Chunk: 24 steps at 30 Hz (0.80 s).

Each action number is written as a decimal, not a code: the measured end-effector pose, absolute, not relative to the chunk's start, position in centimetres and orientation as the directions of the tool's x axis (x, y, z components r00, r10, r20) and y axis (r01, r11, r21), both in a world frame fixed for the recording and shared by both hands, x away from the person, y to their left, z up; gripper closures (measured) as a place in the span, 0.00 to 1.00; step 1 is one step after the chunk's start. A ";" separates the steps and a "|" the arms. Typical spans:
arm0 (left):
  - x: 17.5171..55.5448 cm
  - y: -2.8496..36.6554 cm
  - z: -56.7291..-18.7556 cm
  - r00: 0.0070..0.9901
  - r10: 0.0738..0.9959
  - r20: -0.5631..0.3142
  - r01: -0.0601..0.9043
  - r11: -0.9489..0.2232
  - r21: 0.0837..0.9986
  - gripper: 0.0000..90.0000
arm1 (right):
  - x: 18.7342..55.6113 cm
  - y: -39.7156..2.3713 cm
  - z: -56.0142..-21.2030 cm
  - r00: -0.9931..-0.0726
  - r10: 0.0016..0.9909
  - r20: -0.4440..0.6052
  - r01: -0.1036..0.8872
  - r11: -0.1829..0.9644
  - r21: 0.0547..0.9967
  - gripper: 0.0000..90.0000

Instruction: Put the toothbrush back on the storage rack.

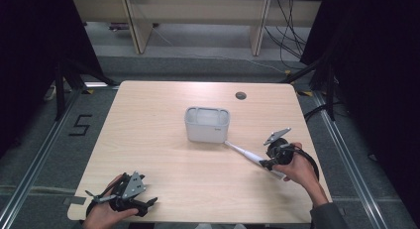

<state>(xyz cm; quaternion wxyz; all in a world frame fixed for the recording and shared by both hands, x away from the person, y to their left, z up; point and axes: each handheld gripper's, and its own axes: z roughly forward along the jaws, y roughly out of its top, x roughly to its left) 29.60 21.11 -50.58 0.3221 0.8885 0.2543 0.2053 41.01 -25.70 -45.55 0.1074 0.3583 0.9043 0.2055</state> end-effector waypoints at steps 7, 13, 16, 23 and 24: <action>29.6 21.2 -50.5 0.786 0.583 0.205 0.321 -0.669 0.670 0.17 | 41.8 -25.1 -46.1 -0.732 0.680 -0.045 0.610 0.683 0.403 0.58; 29.6 21.1 -50.5 0.788 0.582 0.202 0.317 -0.664 0.677 0.17 | 42.4 -24.4 -46.4 -0.732 0.679 -0.043 0.623 0.694 0.361 0.58; 29.6 21.2 -50.5 0.786 0.582 0.209 0.316 -0.668 0.673 0.17 | 42.8 -24.2 -46.5 -0.749 0.660 -0.050 0.606 0.714 0.351 0.59; 29.6 21.1 -50.5 0.786 0.584 0.201 0.318 -0.662 0.678 0.17 | 43.3 -23.6 -46.9 -0.752 0.658 -0.034 0.623 0.728 0.287 0.63; 29.6 21.2 -50.5 0.785 0.585 0.204 0.319 -0.663 0.677 0.17 | 43.3 -23.6 -46.9 -0.752 0.658 -0.034 0.623 0.728 0.287 0.63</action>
